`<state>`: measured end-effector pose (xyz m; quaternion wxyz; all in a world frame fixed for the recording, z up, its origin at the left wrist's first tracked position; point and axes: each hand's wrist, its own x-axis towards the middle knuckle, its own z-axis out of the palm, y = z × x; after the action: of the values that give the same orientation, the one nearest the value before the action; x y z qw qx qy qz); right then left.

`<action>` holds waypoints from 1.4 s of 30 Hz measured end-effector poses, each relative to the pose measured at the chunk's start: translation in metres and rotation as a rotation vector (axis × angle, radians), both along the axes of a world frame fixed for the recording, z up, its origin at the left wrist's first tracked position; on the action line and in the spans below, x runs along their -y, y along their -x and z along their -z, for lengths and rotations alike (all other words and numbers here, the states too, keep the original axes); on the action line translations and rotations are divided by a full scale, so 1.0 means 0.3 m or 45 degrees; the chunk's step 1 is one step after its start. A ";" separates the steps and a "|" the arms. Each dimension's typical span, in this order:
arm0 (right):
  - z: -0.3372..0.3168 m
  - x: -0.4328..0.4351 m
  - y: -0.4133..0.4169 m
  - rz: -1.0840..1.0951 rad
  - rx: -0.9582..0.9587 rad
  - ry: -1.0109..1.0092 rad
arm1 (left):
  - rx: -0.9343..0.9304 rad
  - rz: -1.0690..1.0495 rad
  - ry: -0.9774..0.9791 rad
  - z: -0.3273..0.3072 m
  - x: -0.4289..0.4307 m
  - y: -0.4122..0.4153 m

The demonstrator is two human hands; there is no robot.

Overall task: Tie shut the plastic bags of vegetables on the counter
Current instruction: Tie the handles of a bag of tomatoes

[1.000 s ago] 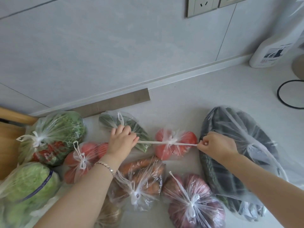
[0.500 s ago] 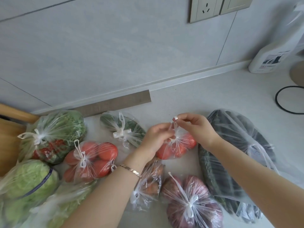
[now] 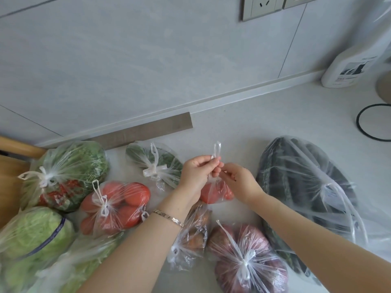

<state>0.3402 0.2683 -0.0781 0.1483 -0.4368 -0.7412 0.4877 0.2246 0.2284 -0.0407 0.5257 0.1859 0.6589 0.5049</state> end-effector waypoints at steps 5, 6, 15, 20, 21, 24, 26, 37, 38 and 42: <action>0.013 -0.022 0.032 0.257 0.018 0.343 | -0.628 0.034 -0.140 -0.034 -0.009 0.001; 0.016 -0.020 0.040 0.218 0.050 0.286 | -0.610 0.057 -0.171 -0.042 -0.019 -0.005; 0.027 -0.005 0.004 -0.125 -0.035 0.160 | -0.316 0.093 0.025 -0.030 -0.132 -0.015; 0.052 0.006 0.007 0.238 -0.222 0.545 | -1.121 0.614 0.201 0.008 -0.058 0.016; 0.051 0.008 0.005 0.276 -0.260 0.586 | -1.246 0.686 0.142 0.017 -0.030 0.014; 0.047 0.020 0.008 0.410 -0.383 0.613 | -1.520 0.700 -0.078 0.063 0.027 0.023; 0.046 0.028 0.010 0.495 -0.440 0.607 | -1.443 0.662 -0.099 0.084 0.041 0.028; 0.049 0.016 0.016 0.403 -0.163 0.258 | -0.934 0.598 0.056 0.102 0.058 0.030; 0.050 0.014 0.019 0.370 -0.138 0.218 | -0.921 0.598 0.085 0.105 0.057 0.028; 0.046 0.006 0.023 0.305 -0.066 0.239 | -0.656 0.474 0.196 0.104 0.047 0.012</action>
<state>0.3334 0.2666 -0.0920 0.1829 -0.5215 -0.6307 0.5448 0.2211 0.2143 -0.0718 0.4374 0.3846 0.7613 0.2851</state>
